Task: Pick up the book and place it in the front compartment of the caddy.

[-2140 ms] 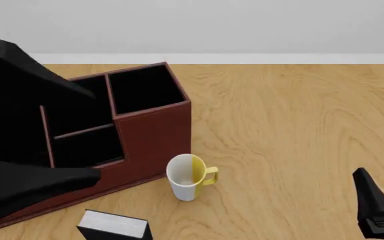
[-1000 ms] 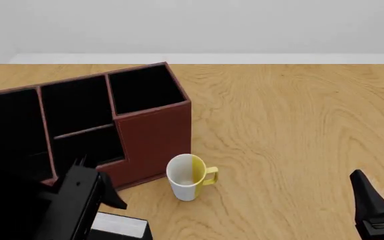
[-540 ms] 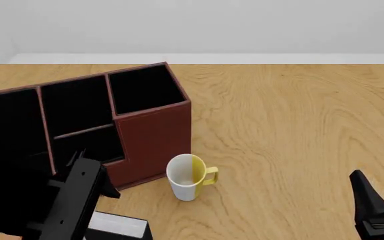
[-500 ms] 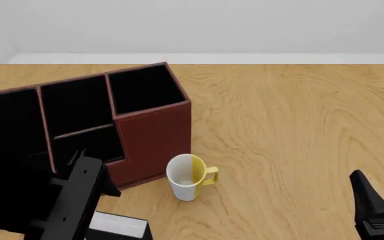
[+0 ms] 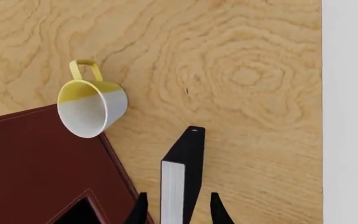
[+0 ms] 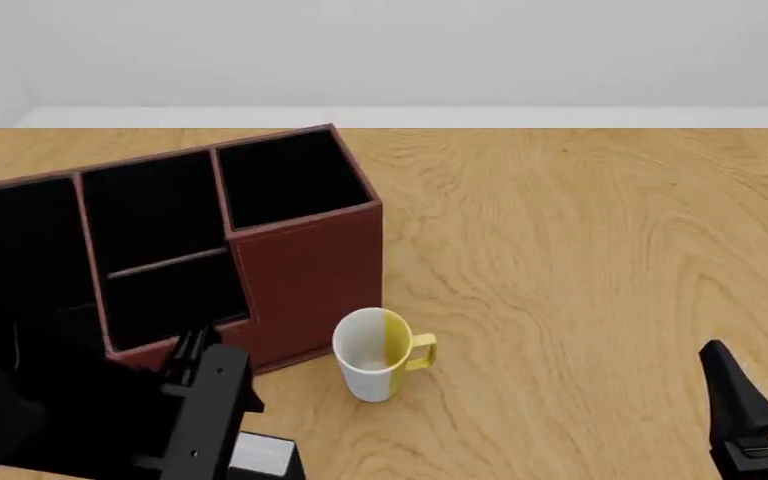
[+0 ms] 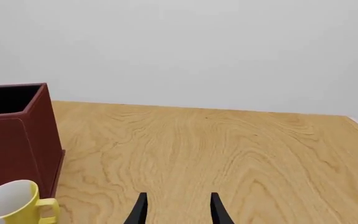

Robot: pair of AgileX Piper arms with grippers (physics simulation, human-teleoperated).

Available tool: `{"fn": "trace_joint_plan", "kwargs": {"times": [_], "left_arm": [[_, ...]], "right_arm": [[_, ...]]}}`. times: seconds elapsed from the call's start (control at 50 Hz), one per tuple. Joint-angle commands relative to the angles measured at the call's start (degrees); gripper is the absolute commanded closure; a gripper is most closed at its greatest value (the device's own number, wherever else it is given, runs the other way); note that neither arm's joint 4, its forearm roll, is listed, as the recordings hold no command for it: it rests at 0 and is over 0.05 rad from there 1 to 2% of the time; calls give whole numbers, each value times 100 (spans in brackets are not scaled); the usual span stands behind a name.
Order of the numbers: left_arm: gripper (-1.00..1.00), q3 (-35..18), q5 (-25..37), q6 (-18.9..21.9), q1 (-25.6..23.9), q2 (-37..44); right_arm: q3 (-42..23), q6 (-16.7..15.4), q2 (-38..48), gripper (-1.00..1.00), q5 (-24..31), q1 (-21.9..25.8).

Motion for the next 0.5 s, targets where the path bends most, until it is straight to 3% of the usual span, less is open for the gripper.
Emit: {"fn": "trace_joint_plan", "kwargs": {"times": [0.02,0.5], "left_arm": [[-100,348,-362,-190,-77,114],[-100,586,-1011,-80,204,515]], "right_arm": [[3,-13,-2,-100,-2,10],[7,-53,-2,-100,5,7]]}}
